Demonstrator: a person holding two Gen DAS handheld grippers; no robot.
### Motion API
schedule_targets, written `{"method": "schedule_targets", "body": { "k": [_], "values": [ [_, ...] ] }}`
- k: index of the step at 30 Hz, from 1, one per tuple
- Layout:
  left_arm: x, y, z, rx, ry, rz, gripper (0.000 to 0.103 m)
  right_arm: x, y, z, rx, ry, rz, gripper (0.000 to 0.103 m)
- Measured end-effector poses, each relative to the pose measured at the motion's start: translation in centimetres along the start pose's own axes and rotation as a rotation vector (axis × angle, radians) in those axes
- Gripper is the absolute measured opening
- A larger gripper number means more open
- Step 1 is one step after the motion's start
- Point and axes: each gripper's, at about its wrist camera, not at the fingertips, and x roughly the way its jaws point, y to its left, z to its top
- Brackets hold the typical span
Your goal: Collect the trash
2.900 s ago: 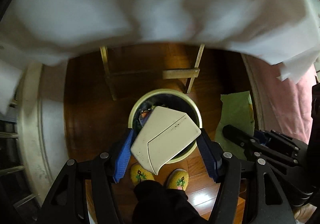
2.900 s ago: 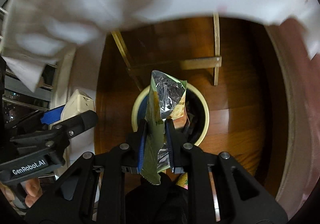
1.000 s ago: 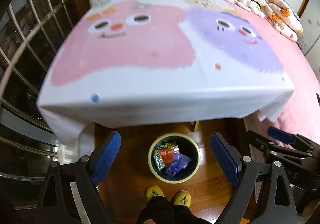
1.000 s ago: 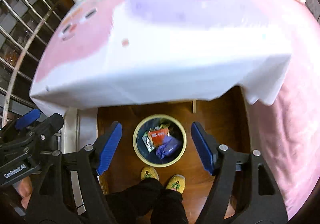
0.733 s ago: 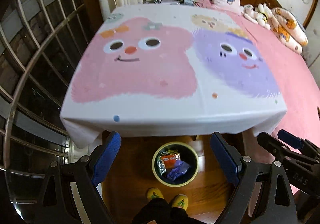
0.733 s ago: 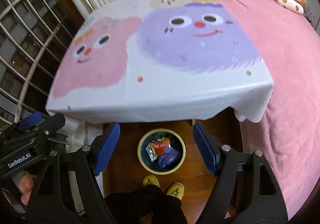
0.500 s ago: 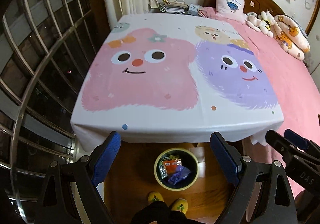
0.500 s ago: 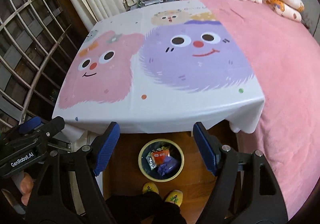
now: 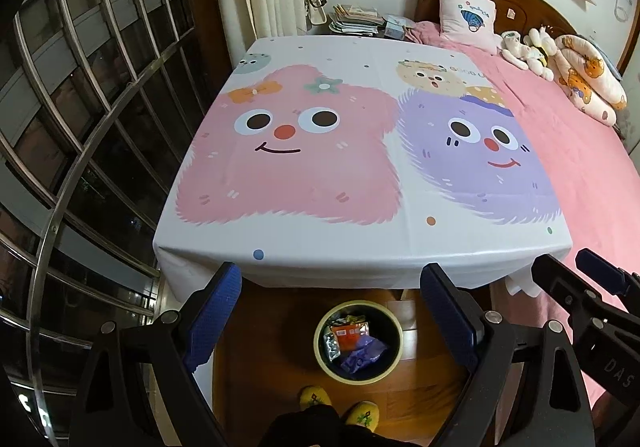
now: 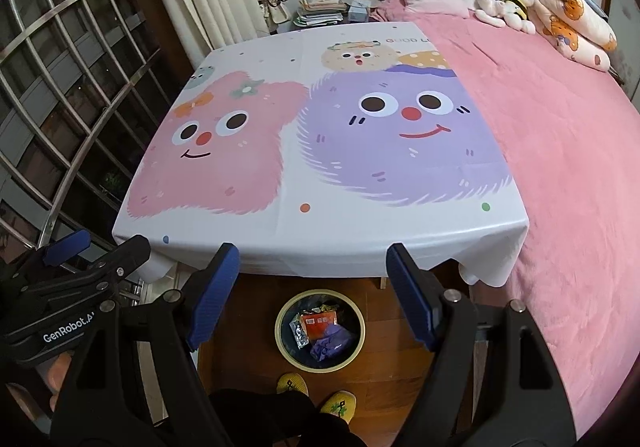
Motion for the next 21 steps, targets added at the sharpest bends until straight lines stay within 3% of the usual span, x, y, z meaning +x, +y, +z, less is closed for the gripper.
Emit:
{"method": "schedule_targets", "body": {
  "k": [21],
  "values": [
    [-0.36,-0.01,-0.18,0.006,-0.013,0.002,0.092,0.63,0.47,-0.36,-0.024,0.006,0.001,0.074]
  ]
}}
